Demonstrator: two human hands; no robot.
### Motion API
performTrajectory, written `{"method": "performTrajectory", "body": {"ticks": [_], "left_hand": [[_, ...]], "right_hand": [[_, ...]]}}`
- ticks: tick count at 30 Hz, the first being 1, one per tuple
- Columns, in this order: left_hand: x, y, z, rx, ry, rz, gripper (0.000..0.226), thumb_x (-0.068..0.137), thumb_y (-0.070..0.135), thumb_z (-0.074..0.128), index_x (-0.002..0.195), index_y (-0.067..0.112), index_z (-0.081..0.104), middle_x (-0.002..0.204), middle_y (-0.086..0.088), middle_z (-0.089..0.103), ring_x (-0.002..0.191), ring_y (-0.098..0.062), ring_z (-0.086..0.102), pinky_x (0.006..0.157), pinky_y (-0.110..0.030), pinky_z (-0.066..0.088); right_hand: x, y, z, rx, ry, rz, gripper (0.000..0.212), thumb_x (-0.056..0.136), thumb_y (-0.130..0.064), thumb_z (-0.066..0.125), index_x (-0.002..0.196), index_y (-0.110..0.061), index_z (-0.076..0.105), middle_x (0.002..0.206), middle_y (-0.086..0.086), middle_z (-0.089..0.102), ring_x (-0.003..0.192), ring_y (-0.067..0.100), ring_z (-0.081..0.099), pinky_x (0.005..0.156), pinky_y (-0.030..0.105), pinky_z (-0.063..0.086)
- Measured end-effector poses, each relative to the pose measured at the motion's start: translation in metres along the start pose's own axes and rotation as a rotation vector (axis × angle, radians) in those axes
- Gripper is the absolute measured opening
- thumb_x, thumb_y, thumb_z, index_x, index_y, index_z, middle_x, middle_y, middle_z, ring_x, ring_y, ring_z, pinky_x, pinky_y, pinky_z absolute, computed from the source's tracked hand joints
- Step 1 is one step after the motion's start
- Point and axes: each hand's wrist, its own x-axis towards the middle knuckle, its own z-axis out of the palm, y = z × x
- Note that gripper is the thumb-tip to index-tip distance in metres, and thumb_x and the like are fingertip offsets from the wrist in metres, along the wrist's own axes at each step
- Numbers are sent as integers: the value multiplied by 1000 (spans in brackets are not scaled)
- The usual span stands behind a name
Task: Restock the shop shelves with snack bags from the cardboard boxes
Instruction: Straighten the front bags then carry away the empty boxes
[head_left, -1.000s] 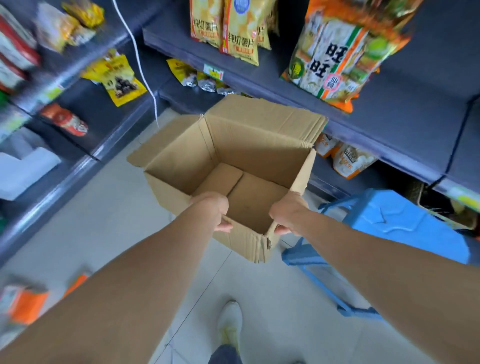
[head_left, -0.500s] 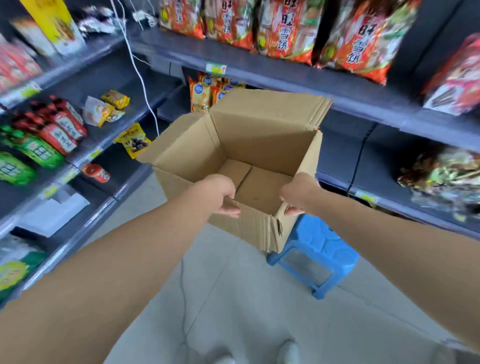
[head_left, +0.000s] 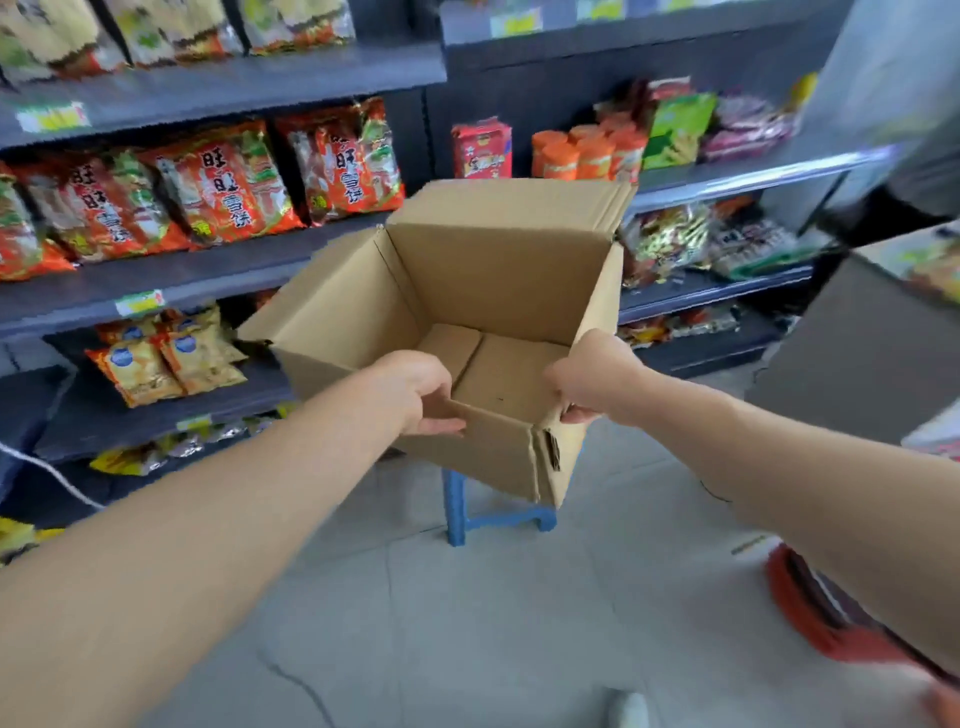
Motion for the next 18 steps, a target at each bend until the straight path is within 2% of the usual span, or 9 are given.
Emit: {"method": "performTrajectory", "body": {"ticks": [3, 4, 6, 9, 12, 14, 15, 16, 18], "left_hand": [[-29, 12, 55, 60, -88, 79, 20, 84, -16, 45, 75, 1, 44, 112, -18, 39, 110, -43, 54, 52, -44, 58], [-40, 16, 77, 94, -123, 112, 20, 84, -17, 44, 74, 1, 43, 111, -19, 39, 108, -42, 55, 51, -44, 57], [-62, 20, 124, 167, -184, 192, 22, 83, -17, 42, 72, 1, 42, 106, -19, 38, 96, -39, 52, 45, -44, 53], [-99, 18, 202, 245, -317, 291, 23, 86, -15, 41, 71, 3, 40, 91, -17, 38, 88, -34, 49, 63, -43, 61], [-138, 3, 289, 377, -496, 351, 21, 94, -3, 42, 75, 6, 44, 86, -14, 50, 68, -21, 56, 69, -34, 59], [-170, -9, 345, 414, -574, 361, 11, 92, -5, 42, 98, 1, 50, 98, -14, 51, 78, -23, 59, 58, -34, 59], [-185, -18, 373, 407, -588, 352, 27, 89, -9, 42, 114, -1, 49, 103, -15, 47, 85, -26, 58, 48, -35, 58], [-204, -27, 400, 392, -616, 339, 40, 86, -12, 41, 125, -2, 45, 101, -16, 43, 85, -28, 56, 38, -37, 55], [-240, -48, 450, 404, -683, 367, 51, 84, -14, 39, 134, -2, 42, 91, -15, 41, 70, -26, 52, 28, -37, 49]], "right_hand": [[-34, 54, -17, 424, 83, 181, 6, 90, -10, 54, 93, -8, 49, 66, 4, 47, 52, 15, 46, 39, 20, 40], [-48, 72, -24, 517, 167, 245, 5, 88, -7, 54, 92, -5, 52, 68, 6, 51, 53, 15, 52, 39, 18, 45], [-77, 116, -37, 575, 303, 370, 6, 87, -6, 54, 91, -2, 54, 71, 8, 56, 55, 16, 58, 40, 17, 50], [-129, 181, -52, 712, 448, 551, 14, 88, -12, 56, 95, 0, 56, 81, 12, 63, 69, 25, 69, 56, 29, 60], [-194, 249, -65, 697, 616, 683, 18, 86, -12, 58, 98, 1, 55, 88, 16, 65, 70, 26, 69, 57, 31, 60], [-244, 292, -72, 687, 705, 739, 11, 86, -11, 57, 92, -1, 55, 80, 13, 61, 62, 19, 64, 43, 19, 51], [-269, 310, -75, 675, 745, 779, 8, 86, -10, 56, 88, -3, 54, 73, 10, 59, 58, 17, 62, 38, 16, 48], [-294, 330, -76, 671, 783, 814, 5, 84, -8, 56, 84, -3, 55, 69, 10, 57, 56, 18, 63, 40, 20, 52], [-340, 371, -77, 708, 864, 885, 4, 80, -4, 55, 77, -1, 55, 67, 12, 59, 59, 25, 68, 58, 39, 62]]}}
